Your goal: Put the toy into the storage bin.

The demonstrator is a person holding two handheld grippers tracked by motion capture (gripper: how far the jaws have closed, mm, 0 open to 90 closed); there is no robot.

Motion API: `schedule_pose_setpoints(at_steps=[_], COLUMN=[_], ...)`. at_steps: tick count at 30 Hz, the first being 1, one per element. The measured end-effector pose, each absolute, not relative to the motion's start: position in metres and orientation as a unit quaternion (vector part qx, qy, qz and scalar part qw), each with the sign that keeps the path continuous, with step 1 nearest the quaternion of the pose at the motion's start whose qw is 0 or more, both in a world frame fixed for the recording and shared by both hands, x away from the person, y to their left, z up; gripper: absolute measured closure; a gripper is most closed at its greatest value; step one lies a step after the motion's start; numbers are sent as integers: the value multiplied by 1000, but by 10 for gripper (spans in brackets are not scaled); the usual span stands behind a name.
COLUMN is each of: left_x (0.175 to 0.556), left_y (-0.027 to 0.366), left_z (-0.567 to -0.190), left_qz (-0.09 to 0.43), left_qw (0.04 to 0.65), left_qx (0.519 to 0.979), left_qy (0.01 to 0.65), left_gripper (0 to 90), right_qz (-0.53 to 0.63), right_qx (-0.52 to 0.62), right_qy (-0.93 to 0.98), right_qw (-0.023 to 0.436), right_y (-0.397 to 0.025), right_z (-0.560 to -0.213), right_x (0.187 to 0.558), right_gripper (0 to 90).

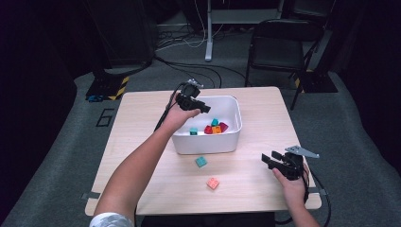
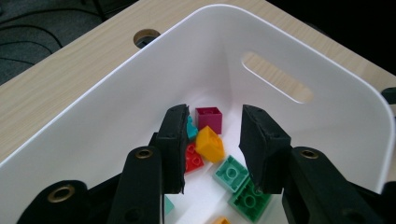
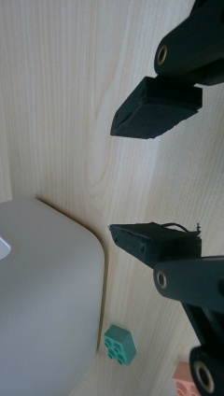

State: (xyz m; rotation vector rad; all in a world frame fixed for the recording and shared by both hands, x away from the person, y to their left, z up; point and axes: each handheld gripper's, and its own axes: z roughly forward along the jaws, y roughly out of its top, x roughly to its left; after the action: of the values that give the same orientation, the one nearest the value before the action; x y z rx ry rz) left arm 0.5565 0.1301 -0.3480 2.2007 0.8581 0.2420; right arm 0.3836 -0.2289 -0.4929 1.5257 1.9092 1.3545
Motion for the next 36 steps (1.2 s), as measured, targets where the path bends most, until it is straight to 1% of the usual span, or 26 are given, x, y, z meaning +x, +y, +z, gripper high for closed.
schedule_pose_setpoints(at_steps=[2, 7, 9, 10, 14, 15, 16, 21, 23, 25, 36], left_x=[542, 510, 504, 494, 472, 472, 463, 445, 432, 428, 419], left_y=[137, 150, 154, 161, 177, 177, 182, 182, 181, 180, 175], left_z=[-336, -322, -321, -319, -319, -319, -321, -335, -351, -360, -413], left_qz=[95, 103, 106, 111, 104, 104, 101, 98, 82, 72, 65], left_qw=[387, 407, 410, 416, 436, 436, 443, 433, 438, 436, 405], left_qx=[857, 855, 854, 850, 842, 842, 840, 849, 849, 853, 869], left_qy=[326, 305, 303, 303, 300, 300, 296, 287, 282, 278, 276], left_gripper=[603, 594, 590, 589, 589, 590, 589, 590, 591, 593, 598], right_qz=[478, 475, 474, 471, 464, 464, 458, 450, 448, 448, 448], right_qx=[537, 535, 534, 529, 523, 523, 517, 506, 501, 501, 502], right_qy=[673, 675, 676, 680, 687, 687, 693, 703, 707, 707, 707], right_qw=[173, 180, 183, 188, 197, 197, 206, 216, 220, 220, 217], right_y=[-229, -229, -228, -227, -225, -225, -223, -219, -216, -216, -216], right_z=[-493, -492, -492, -491, -491, -491, -490, -489, -488, -489, -489], right_x=[384, 383, 383, 382, 382, 382, 381, 380, 380, 380, 380], right_gripper=[450, 450, 450, 450, 450, 450, 450, 450, 450, 450, 450])
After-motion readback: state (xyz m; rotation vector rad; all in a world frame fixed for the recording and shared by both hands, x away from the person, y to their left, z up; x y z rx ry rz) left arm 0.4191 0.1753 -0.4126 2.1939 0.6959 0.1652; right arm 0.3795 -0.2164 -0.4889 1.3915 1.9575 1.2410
